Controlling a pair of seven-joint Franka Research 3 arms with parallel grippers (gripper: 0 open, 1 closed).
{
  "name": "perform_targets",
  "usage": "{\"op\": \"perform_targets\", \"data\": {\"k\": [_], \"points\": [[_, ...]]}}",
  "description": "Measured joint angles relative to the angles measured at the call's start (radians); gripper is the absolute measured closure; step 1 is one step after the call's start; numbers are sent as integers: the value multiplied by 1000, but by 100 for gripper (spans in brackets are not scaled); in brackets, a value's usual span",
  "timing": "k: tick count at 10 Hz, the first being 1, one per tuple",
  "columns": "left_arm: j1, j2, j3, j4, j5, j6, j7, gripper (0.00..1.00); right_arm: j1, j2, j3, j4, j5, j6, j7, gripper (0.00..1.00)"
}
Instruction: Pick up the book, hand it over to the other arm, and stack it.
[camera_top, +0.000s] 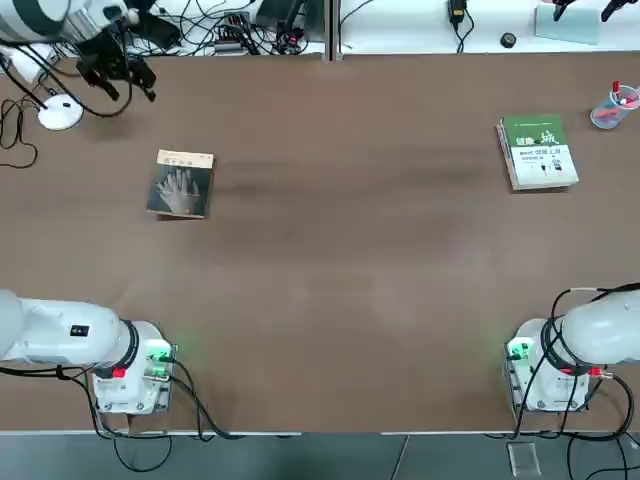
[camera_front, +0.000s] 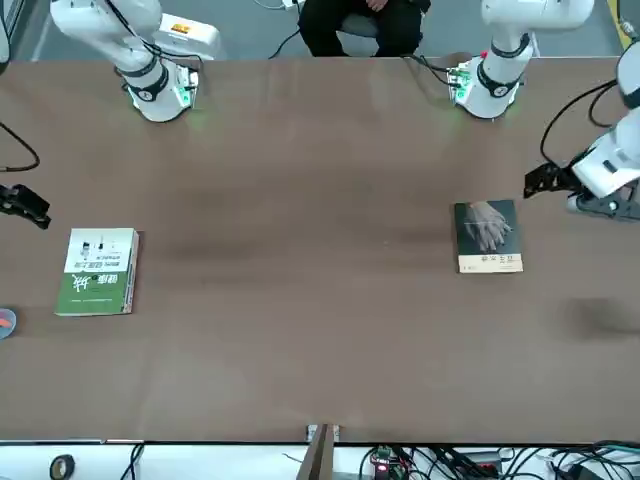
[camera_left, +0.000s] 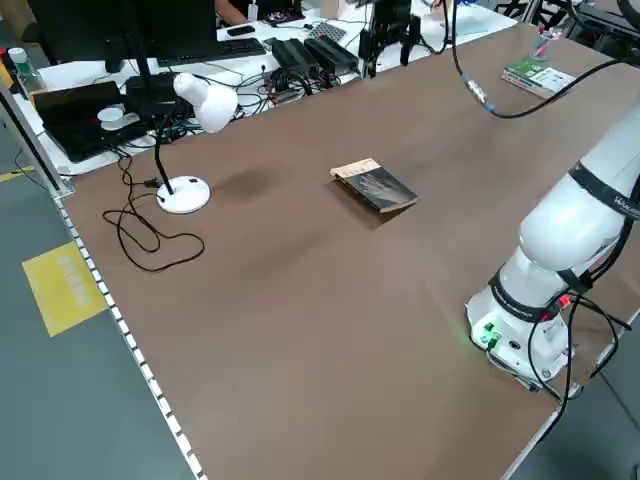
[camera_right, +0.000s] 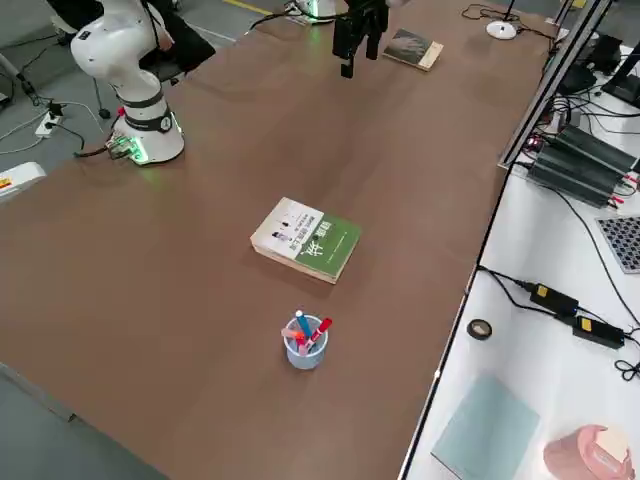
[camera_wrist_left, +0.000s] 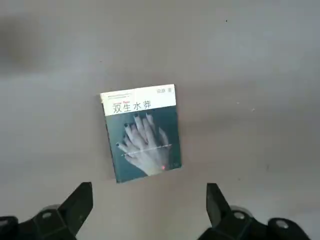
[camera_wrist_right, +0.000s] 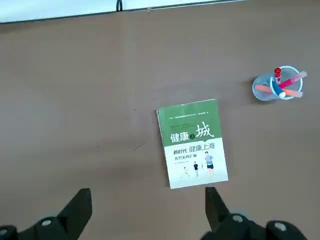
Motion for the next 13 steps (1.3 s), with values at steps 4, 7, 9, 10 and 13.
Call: {"op": "perform_targets", "data": {"k": [4, 7, 9, 10, 13], "points": [[53, 30, 1, -86, -62, 82, 140, 0, 1, 0, 1, 0, 0, 0, 0, 0], [124, 88, 3, -97, -106, 103, 286, 0, 1, 0, 1, -1, 0, 0, 0, 0], [164, 132, 4, -97, -141, 119, 367, 0, 2, 0, 1, -1, 0, 0, 0, 0], [184, 160, 4, -98, -169, 132, 416, 0, 2, 0, 1, -1, 0, 0, 0, 0], [218, 234, 4, -98, -219, 166, 506, 0, 2, 0, 1, -1, 0, 0, 0, 0]]}}
